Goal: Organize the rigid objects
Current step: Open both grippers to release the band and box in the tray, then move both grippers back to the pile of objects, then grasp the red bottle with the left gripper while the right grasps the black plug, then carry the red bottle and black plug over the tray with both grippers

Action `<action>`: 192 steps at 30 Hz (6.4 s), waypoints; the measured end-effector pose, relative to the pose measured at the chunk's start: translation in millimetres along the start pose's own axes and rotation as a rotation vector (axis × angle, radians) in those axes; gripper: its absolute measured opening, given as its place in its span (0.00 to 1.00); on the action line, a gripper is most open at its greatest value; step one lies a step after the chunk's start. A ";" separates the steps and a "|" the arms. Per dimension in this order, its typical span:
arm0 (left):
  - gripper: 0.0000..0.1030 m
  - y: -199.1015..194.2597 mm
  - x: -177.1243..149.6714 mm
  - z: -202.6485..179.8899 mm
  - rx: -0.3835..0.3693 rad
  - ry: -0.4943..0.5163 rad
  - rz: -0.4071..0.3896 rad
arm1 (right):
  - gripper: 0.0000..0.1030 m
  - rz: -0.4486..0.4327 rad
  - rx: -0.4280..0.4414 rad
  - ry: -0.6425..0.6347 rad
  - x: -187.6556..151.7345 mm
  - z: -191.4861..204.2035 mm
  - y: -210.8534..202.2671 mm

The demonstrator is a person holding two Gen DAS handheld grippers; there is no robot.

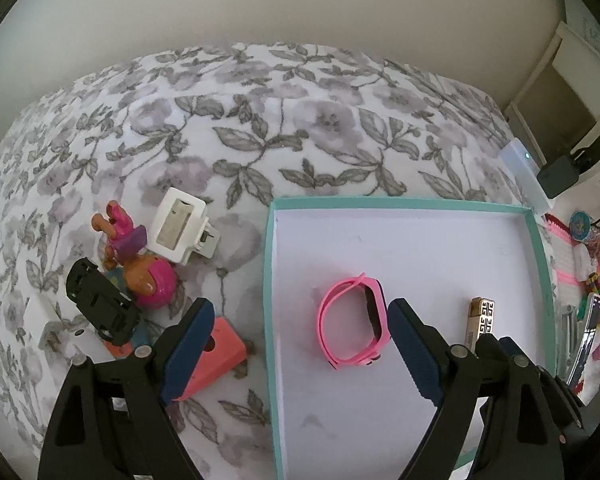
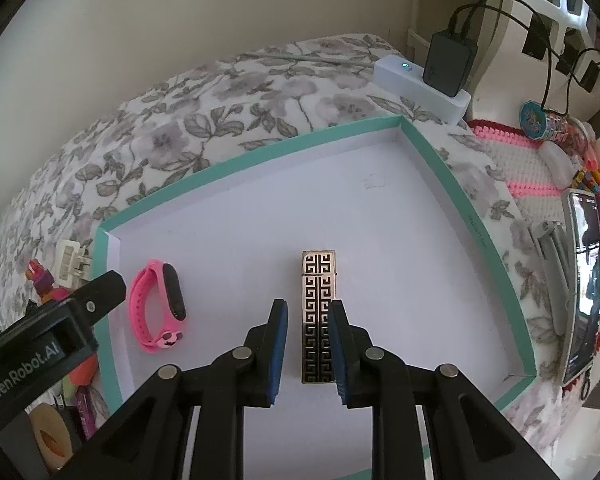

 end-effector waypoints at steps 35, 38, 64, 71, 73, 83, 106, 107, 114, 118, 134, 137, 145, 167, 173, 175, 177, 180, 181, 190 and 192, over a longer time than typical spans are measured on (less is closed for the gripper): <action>0.86 -11.8 -6.9 34.8 0.013 -0.091 -0.115 | 1.00 -0.023 -0.026 -0.007 -3.0 -0.1 0.4; 0.86 -21.2 -6.2 37.6 0.004 -0.097 -0.126 | 1.00 -0.027 -0.023 -0.021 -4.4 4.1 -0.9; 0.86 -179.7 -33.3 248.8 0.223 -0.220 -0.310 | 1.00 -0.132 0.216 -0.259 -49.7 124.4 -94.2; 0.86 -127.9 -76.7 268.8 0.217 -0.249 -0.157 | 1.00 -0.021 0.252 -0.381 -84.1 174.0 -79.0; 0.86 -112.9 -86.1 267.5 0.212 -0.245 -0.119 | 1.00 0.024 0.261 -0.406 -95.9 184.5 -69.9; 0.86 -57.9 -116.6 259.0 0.139 -0.284 -0.002 | 1.00 0.193 0.235 -0.471 -129.6 208.3 -22.0; 0.86 -31.7 -138.2 268.2 0.038 -0.362 0.041 | 0.83 0.225 0.318 -0.451 -132.6 217.8 -15.2; 0.86 -31.8 -138.2 267.7 0.036 -0.360 0.041 | 0.79 0.225 0.326 -0.457 -132.7 219.0 -16.3; 0.86 -29.9 -137.9 263.5 0.025 -0.338 0.050 | 0.45 0.237 0.331 -0.462 -143.5 230.2 -10.5; 0.86 -26.1 -135.7 255.8 0.007 -0.312 0.057 | 0.45 0.235 0.335 -0.474 -147.2 235.4 -8.8; 0.86 -16.2 -124.8 221.9 -0.051 -0.210 0.084 | 0.43 0.234 0.290 -0.447 -138.0 207.3 -15.2; 0.86 -13.0 -123.2 210.1 -0.064 -0.184 0.093 | 0.43 0.229 0.280 -0.447 -136.6 200.8 -18.6; 0.74 -4.6 -116.5 186.9 -0.099 -0.132 0.117 | 0.43 0.232 0.253 -0.445 -136.8 185.7 -21.9; 0.26 -16.0 -99.6 166.4 -0.088 -0.068 0.154 | 0.43 0.237 0.302 -0.391 -130.0 173.0 -31.4; 0.26 -46.9 -69.6 161.5 -0.056 -0.071 0.086 | 0.43 0.197 0.377 -0.339 -117.3 169.1 -48.6; 0.26 -55.7 -61.8 154.3 -0.050 -0.062 0.064 | 0.43 0.172 0.405 -0.301 -108.1 163.5 -56.7; 0.26 -62.0 -55.3 144.8 -0.055 -0.058 0.047 | 0.43 0.142 0.413 -0.272 -99.8 157.0 -62.8; 0.26 -67.4 -49.7 130.7 -0.055 -0.052 0.033 | 0.43 0.101 0.406 -0.225 -87.2 142.9 -69.9; 0.26 -67.9 -48.1 123.4 -0.059 -0.046 0.032 | 0.43 0.086 0.389 -0.212 -83.0 138.3 -70.8; 0.26 -58.3 -45.8 55.6 -0.119 0.001 0.055 | 0.43 0.053 0.157 -0.073 -58.4 76.3 -52.6; 0.26 -51.9 -47.5 38.8 -0.133 0.017 0.067 | 0.43 0.073 0.137 -0.033 -56.4 61.5 -44.6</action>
Point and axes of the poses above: each gripper's, at about its wrist camera, not at the fingertips, and y roughly the way its jaws point, z to its left, x to its top, the point moved 2 cm from there along y, roughly the way its jaws point, and after that the axes turned 4 degrees about y, right-handed, at the moved point
